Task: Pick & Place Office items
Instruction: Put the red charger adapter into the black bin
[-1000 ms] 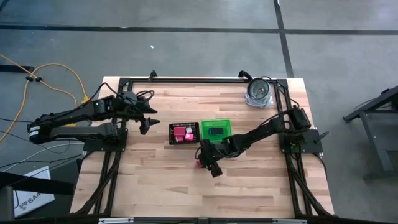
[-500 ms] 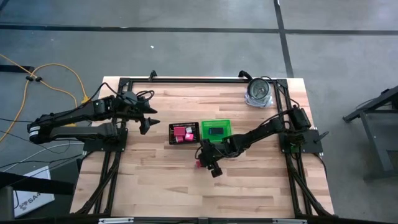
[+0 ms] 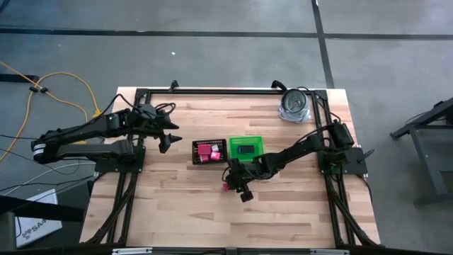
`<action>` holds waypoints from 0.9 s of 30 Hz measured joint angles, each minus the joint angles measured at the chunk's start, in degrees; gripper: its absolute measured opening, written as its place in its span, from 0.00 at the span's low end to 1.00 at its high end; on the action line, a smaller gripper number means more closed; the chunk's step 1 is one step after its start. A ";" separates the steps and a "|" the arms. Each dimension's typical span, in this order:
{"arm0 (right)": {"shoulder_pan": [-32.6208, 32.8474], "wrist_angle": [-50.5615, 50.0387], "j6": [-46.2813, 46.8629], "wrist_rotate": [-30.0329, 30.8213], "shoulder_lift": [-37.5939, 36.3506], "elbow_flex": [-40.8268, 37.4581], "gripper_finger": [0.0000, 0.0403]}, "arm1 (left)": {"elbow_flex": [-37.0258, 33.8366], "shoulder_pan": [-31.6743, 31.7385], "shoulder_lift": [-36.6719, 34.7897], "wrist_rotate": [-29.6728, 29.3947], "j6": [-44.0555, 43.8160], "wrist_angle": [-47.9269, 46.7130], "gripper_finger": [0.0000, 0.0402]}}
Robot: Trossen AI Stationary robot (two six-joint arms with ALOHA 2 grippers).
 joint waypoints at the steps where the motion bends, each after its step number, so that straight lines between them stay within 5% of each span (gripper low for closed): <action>1: 0.00 0.00 0.01 0.00 0.00 0.00 0.31 | 0.00 0.00 0.00 0.00 0.00 0.00 0.65; 27: 0.00 2.87 -1.30 -2.65 -0.03 0.00 0.29 | 0.00 0.00 0.00 0.00 0.00 0.00 0.65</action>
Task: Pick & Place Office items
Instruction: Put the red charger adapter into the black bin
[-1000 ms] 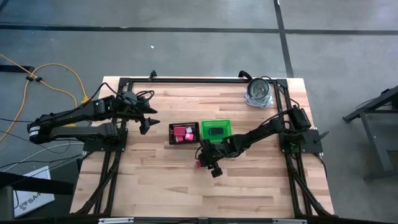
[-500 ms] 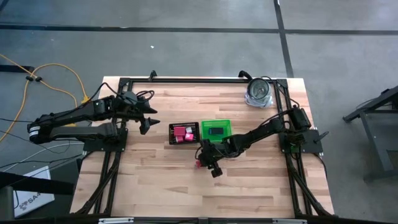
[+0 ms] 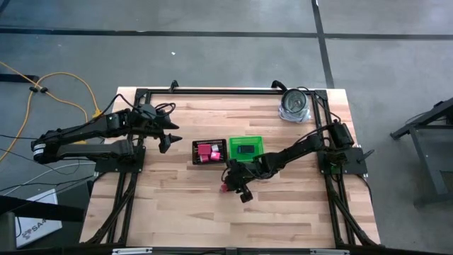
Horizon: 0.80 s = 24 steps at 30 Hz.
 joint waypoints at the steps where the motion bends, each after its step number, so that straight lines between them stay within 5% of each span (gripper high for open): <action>1: 0.00 0.25 -0.34 -0.26 -0.12 0.00 0.28 | 0.00 0.02 -0.02 -0.02 0.00 0.00 0.65; 13: -0.31 1.67 -4.31 1.03 -3.53 0.46 0.28 | 0.00 0.00 -0.01 -0.02 0.00 0.00 0.65; 24: -7.43 1.52 -5.56 -2.15 -3.49 4.37 0.28 | 0.00 0.02 -0.01 -0.01 0.00 0.00 0.65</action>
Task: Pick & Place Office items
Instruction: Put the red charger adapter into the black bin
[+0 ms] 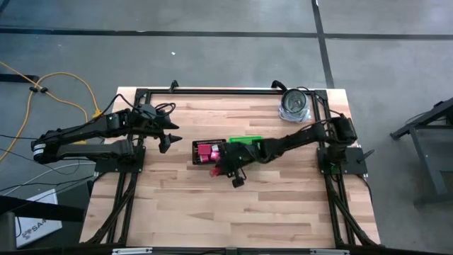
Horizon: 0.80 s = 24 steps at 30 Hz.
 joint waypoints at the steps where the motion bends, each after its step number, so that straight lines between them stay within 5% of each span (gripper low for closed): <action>1: -0.79 -0.07 -0.41 -0.09 0.00 0.21 0.28 | 0.00 -0.01 0.00 0.00 0.00 0.02 0.65; 24: -8.96 -2.58 -4.59 -2.68 0.17 0.51 0.28 | 0.00 -0.02 -0.01 -0.01 0.00 0.02 0.65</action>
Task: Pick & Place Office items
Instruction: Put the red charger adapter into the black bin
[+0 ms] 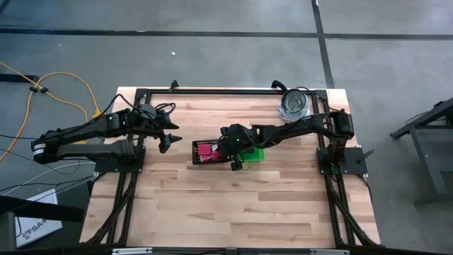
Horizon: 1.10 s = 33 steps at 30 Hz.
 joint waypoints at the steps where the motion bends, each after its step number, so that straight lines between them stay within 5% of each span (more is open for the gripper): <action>1: -0.07 0.49 -0.01 0.02 0.39 0.02 0.28 | 0.00 0.00 0.01 0.01 -0.01 -0.02 0.65; 33: -0.45 2.12 1.13 -1.73 3.20 0.02 0.37 | 0.00 0.02 0.00 0.01 0.00 -0.01 0.65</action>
